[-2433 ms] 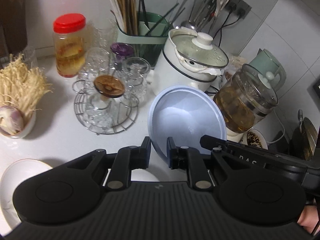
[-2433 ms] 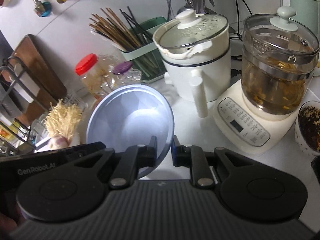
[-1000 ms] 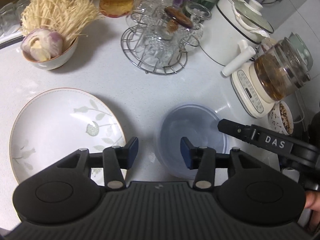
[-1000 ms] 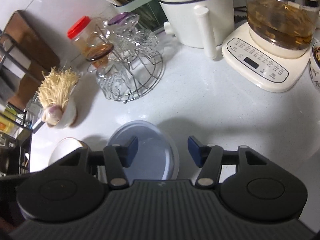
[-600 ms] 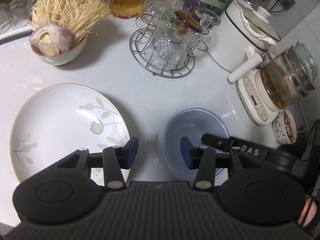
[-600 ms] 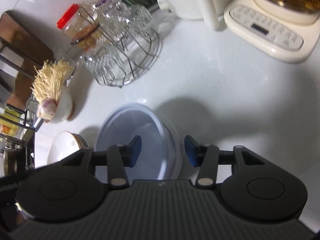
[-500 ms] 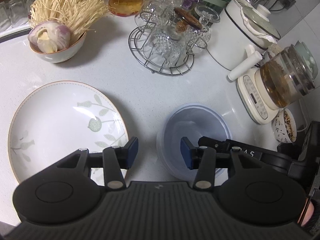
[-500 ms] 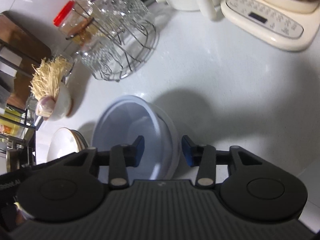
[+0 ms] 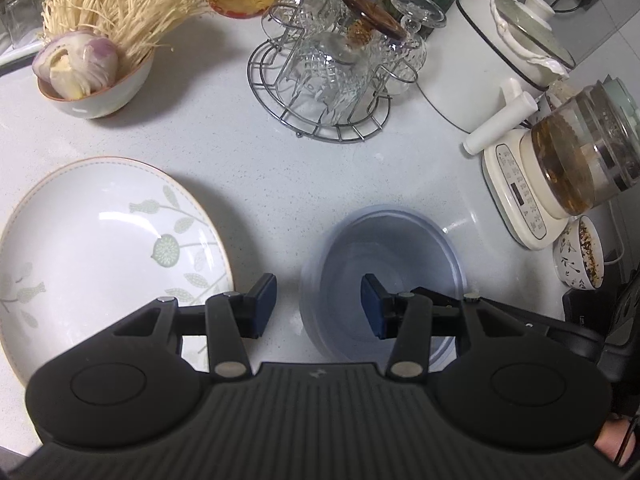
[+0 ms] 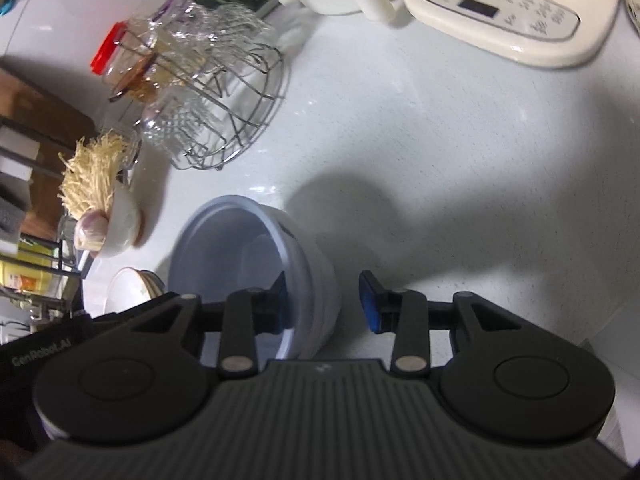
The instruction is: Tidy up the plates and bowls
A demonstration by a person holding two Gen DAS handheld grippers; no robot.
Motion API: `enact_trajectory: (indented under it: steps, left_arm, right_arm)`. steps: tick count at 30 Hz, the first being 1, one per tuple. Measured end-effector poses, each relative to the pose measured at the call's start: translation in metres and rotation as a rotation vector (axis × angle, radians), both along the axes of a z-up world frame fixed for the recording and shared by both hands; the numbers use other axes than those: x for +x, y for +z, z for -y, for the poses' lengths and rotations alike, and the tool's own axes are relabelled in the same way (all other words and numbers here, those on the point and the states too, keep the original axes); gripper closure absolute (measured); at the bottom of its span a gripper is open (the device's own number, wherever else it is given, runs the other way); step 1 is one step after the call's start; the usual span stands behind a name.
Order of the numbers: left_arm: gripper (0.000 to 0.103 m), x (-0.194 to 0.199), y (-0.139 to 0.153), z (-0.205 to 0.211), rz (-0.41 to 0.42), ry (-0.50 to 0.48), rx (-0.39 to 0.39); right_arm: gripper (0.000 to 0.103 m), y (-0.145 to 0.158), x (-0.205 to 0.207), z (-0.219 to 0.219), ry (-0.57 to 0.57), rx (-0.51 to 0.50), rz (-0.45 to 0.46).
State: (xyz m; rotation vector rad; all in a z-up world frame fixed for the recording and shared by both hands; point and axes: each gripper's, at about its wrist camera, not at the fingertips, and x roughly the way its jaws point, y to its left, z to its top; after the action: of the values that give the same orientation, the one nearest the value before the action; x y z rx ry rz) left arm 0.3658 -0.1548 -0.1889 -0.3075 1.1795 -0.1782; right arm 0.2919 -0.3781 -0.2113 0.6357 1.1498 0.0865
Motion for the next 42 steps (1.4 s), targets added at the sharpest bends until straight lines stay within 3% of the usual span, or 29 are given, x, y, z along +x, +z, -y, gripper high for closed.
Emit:
enact_trajectory:
  steps: [8, 12, 16, 26, 35, 42]
  left_arm:
    - [0.051, 0.007, -0.011, 0.007, -0.021, -0.002, 0.008]
    - [0.051, 0.011, -0.014, 0.01, -0.031, -0.007, 0.018]
    - [0.051, 0.014, -0.017, 0.014, -0.039, -0.017, 0.022]
    - [0.051, 0.023, -0.029, 0.026, -0.086, -0.048, -0.044]
    - [0.051, 0.019, -0.045, 0.063, -0.111, -0.115, -0.039]
    - [0.059, 0.023, -0.047, 0.076, -0.102, -0.124, -0.054]
  right_arm:
    - [0.069, -0.016, 0.007, 0.003, -0.005, 0.071, -0.029]
    - [0.08, -0.017, 0.011, 0.003, 0.014, 0.101, -0.026]
    - [0.084, -0.018, 0.015, 0.002, 0.024, 0.101, -0.033]
    - [0.086, -0.012, 0.004, 0.021, -0.011, 0.054, -0.042]
    - [0.086, -0.011, -0.009, 0.048, -0.067, 0.051, -0.059]
    - [0.086, -0.01, -0.01, 0.055, -0.062, 0.041, -0.053]
